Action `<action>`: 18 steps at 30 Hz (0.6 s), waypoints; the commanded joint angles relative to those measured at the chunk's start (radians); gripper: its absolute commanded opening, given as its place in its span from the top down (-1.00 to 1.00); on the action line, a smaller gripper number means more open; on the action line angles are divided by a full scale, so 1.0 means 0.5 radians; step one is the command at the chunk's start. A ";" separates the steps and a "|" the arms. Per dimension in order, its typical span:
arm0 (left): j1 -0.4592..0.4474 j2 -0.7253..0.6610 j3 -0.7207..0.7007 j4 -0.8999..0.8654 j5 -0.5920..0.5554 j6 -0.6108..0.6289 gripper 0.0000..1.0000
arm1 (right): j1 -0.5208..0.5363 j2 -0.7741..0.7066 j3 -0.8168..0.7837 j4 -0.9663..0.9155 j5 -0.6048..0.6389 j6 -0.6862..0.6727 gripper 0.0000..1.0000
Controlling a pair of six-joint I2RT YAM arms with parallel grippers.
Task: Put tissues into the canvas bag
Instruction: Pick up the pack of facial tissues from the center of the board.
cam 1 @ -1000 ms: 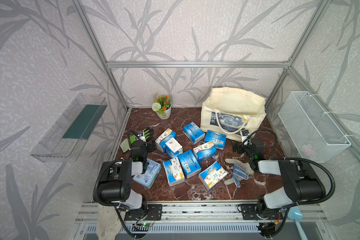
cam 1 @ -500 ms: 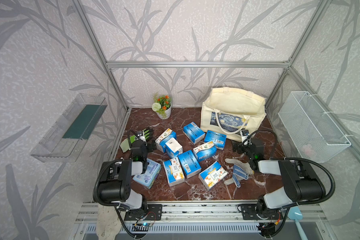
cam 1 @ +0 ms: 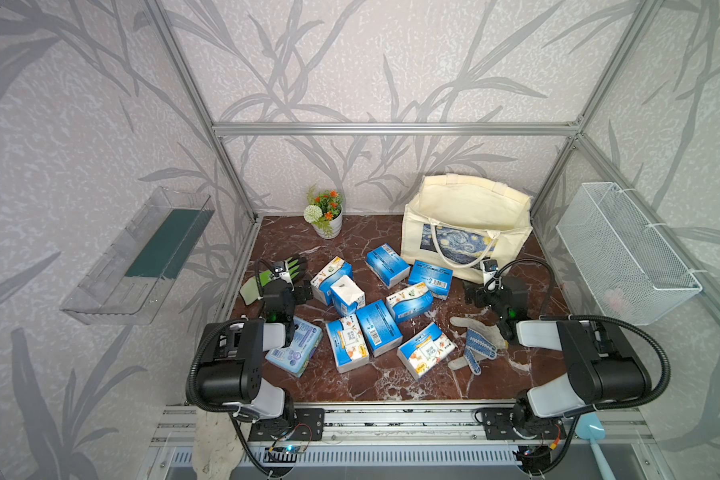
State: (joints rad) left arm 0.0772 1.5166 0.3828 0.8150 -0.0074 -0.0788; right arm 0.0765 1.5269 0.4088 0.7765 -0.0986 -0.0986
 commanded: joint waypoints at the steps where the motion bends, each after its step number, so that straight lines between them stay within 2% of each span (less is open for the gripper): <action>1: -0.009 -0.002 0.035 -0.010 -0.030 0.013 -0.98 | -0.005 0.005 0.023 0.033 -0.011 -0.005 -0.99; 6: -0.015 0.001 0.039 -0.016 -0.040 0.016 -0.98 | -0.006 0.004 0.019 0.043 -0.006 -0.005 -0.98; 9: -0.015 -0.003 0.035 -0.011 -0.040 0.020 -0.98 | -0.005 -0.056 0.021 -0.008 0.253 0.111 -0.98; 11: -0.016 -0.005 0.032 -0.007 -0.040 0.016 -0.98 | -0.004 -0.102 0.034 -0.049 0.263 0.108 -0.98; 15: -0.015 -0.030 0.043 -0.047 -0.050 0.018 -0.98 | -0.002 -0.259 0.083 -0.333 0.335 0.117 -0.98; 18: -0.015 -0.095 0.098 -0.203 -0.029 0.024 -0.98 | -0.003 -0.404 0.120 -0.558 0.394 0.137 -0.98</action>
State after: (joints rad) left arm 0.0727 1.5078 0.3946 0.7761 -0.0177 -0.0780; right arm 0.0765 1.3907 0.4263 0.6109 0.0437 -0.0521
